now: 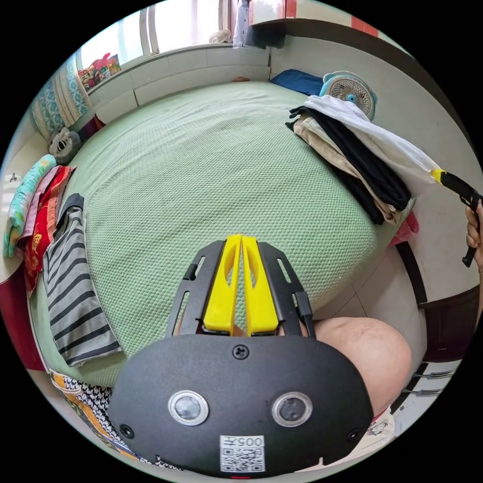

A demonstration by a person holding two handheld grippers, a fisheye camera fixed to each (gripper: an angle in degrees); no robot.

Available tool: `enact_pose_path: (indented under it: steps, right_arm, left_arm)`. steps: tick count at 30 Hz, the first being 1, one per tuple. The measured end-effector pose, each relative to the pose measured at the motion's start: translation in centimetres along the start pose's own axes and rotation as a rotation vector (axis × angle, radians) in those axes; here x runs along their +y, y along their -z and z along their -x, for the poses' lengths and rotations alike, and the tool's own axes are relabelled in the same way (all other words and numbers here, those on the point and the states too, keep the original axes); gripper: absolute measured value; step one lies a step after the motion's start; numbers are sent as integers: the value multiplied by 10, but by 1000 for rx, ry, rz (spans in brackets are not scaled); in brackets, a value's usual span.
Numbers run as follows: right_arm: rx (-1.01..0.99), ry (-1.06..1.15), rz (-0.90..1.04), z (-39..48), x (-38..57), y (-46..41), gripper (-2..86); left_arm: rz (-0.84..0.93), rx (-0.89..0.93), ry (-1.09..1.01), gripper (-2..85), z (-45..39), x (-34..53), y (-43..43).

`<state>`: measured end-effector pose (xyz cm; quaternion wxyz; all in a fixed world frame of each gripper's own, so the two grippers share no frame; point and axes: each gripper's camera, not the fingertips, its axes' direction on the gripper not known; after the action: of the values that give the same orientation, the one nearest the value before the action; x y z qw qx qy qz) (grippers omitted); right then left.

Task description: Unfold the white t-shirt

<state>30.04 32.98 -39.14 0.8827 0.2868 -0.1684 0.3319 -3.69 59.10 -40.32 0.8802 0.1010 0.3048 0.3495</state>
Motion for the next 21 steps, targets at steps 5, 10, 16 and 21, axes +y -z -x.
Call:
enact_pose_path:
  steps: [5, 10, 16, 21]
  right_arm:
    - [27, 27, 51, 25, 4, -39, 36]
    - [52, 56, 96, 40, -1, -62, 46]
    - [83, 140, 97, 57, -13, -72, 94]
    - [109, 152, 165, 62, -28, -103, 104]
  left_arm:
    - [0, -5, -1, -6, 8, 8, -2]
    - [-4, 1, 19, -6, 29, 14, -4]
    - [-2, 44, 47, -5, 47, 19, -11]
    - [-3, 37, 26, -6, 50, 24, -15]
